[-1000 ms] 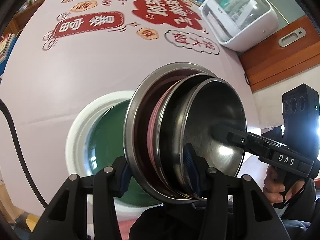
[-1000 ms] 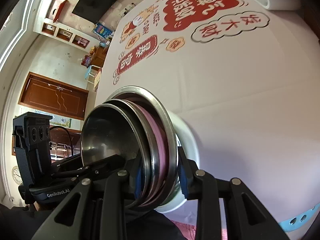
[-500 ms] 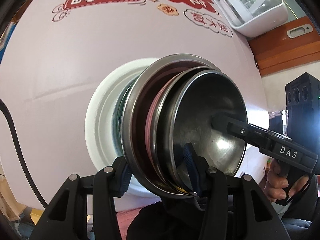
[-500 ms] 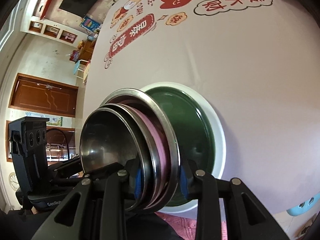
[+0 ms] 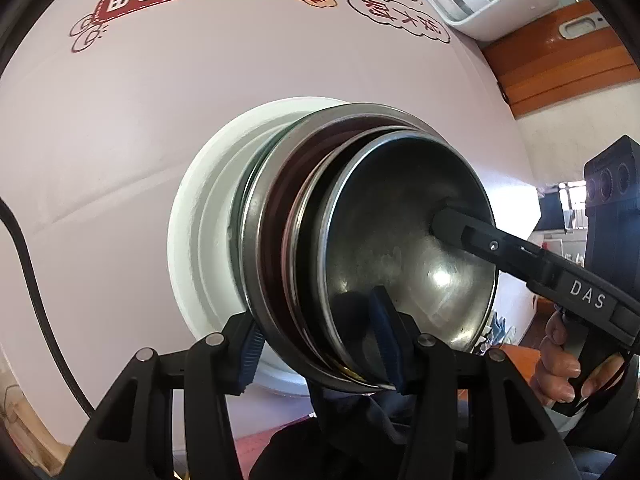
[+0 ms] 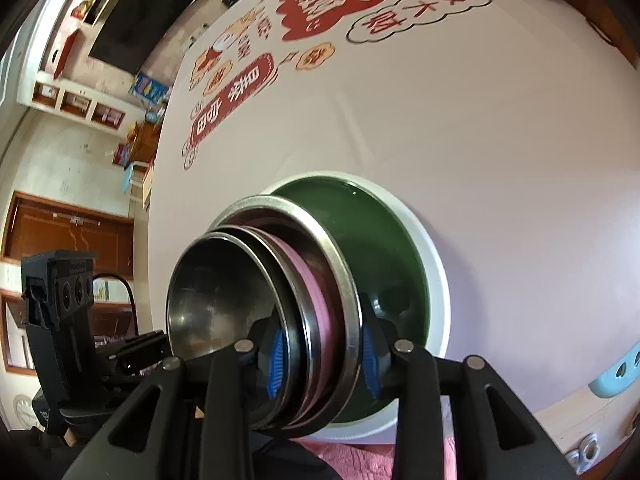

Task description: Organize plates and bowls

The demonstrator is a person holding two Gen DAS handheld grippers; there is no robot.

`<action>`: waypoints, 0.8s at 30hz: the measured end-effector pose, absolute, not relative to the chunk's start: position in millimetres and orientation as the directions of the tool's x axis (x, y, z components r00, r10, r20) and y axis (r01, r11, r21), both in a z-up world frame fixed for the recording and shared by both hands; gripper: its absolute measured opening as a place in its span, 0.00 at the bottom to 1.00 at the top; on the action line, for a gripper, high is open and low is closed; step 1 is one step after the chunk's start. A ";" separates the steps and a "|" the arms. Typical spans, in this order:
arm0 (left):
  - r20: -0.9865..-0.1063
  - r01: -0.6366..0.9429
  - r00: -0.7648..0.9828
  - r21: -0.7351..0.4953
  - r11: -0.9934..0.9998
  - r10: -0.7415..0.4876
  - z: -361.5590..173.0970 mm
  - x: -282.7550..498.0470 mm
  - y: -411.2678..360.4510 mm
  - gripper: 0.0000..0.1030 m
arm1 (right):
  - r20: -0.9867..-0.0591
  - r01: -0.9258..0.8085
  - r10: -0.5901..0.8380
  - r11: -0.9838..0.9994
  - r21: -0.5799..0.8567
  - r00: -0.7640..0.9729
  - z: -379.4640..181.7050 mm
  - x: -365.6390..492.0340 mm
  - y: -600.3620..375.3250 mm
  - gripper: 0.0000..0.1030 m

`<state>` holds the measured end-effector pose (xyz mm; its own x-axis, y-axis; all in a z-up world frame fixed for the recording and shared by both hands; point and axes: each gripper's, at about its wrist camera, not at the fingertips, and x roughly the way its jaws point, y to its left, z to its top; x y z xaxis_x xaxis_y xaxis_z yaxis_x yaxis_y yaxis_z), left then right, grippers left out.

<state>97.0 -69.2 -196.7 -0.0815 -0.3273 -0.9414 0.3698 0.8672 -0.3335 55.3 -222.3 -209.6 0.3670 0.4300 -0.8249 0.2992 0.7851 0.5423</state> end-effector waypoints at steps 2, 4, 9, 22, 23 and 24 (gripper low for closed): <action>-0.939 0.379 -0.086 -0.340 0.861 -0.333 -197.4 97.4 -68.2 0.46 | -0.827 0.309 0.409 0.787 0.534 0.386 -207.0 53.3 -222.6 0.32; -0.937 0.390 -0.089 -0.344 0.854 -0.337 -198.2 99.6 -68.3 0.46 | -0.828 0.315 0.385 0.792 0.523 0.408 -203.2 50.3 -222.5 0.33; -0.938 0.407 -0.070 -0.337 0.849 -0.339 -197.3 103.6 -66.7 0.48 | -0.814 0.292 0.332 0.814 0.503 0.476 -188.3 41.5 -223.3 0.38; -0.941 0.258 0.117 -0.279 0.925 -0.316 -172.4 78.8 -51.5 0.65 | -0.774 0.134 0.378 0.853 0.505 0.508 -167.4 35.7 -235.5 0.50; -0.940 0.249 0.134 -0.274 0.929 -0.314 -170.0 74.6 -49.9 0.65 | -0.771 0.127 0.378 0.855 0.504 0.513 -165.8 33.8 -236.4 0.54; -0.939 0.245 0.147 -0.270 0.931 -0.310 -168.1 70.7 -49.3 0.65 | -0.768 0.116 0.379 0.858 0.501 0.517 -163.7 30.5 -238.0 0.56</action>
